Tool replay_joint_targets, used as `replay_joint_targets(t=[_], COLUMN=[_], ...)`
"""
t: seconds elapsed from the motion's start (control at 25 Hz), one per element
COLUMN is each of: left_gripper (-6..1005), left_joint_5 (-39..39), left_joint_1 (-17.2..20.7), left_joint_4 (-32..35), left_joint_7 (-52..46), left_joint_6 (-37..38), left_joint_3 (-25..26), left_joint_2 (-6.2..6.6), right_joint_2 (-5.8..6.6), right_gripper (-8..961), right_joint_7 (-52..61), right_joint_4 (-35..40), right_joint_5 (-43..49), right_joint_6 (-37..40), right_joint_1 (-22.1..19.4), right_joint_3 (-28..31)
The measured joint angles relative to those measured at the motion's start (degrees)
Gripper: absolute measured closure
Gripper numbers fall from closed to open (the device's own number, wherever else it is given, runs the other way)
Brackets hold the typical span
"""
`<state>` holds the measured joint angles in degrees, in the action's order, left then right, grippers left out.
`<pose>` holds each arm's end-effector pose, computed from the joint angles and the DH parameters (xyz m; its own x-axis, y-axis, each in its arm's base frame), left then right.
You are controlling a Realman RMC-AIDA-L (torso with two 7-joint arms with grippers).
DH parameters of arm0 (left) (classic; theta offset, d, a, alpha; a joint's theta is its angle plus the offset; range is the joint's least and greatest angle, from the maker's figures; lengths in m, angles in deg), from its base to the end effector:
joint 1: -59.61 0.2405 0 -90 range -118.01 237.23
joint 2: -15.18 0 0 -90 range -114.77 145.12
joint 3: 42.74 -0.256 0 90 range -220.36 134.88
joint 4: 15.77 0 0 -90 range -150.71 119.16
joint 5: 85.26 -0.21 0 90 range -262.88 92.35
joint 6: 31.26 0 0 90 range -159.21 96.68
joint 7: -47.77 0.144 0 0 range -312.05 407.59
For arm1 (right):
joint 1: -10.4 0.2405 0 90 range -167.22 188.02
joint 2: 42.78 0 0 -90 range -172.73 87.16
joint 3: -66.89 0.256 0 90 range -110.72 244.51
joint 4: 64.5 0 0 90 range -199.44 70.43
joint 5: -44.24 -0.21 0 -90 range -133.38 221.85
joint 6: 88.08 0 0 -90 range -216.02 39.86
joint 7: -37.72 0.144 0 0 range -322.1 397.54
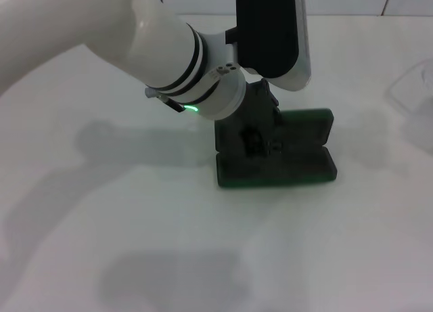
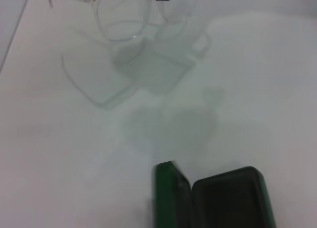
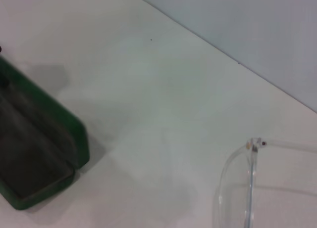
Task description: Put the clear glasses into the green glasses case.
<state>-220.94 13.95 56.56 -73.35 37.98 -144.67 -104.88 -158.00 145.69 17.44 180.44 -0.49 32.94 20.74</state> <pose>-0.0705 0.3516 -0.0923 0.9523 -0.1634 -0.2577 -0.2119 -0.9617 -0.1736 0.2697 0.3423 0.1347 0.8901 -0.4502 -0.0712 -0.3982 -0.6920 -0.6022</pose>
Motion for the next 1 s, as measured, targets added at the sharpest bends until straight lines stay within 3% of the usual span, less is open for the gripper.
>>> replay_joint_targets(t=[0.24, 0.48, 0.68, 1.0], left_gripper=[633, 623, 531, 598], left_joint_5=[-0.02, -0.01, -0.66, -2.09], left_joint_1=[0.12, 0.45, 1.40, 3.38], left_joint_4=[0.02, 0.96, 1.78, 1.84], left_joint_7=[-0.02, -0.03, -0.72, -3.42], left_joint_6=[0.21, 0.22, -0.89, -4.26], left_joint_3=[-0.55, -0.29, 0.99, -1.51], left_joint_2=[-0.01, -0.01, -0.02, -0.13], right_joint_2=[0.00, -0.01, -0.01, -0.01], right_gripper=[890, 890, 890, 890], right_joint_7=[-0.24, -0.39, -0.39, -0.03], right_joint_4=[-0.13, -0.13, -0.04, 0.00], right_joint_5=[-0.04, -0.15, -0.16, -0.16], right_joint_6=[0.24, 0.65, 1.26, 1.49], right_joint_1=[-0.17, -0.67, -0.74, -0.49], right_joint_3=[0.01, 0.04, 0.10, 0.10])
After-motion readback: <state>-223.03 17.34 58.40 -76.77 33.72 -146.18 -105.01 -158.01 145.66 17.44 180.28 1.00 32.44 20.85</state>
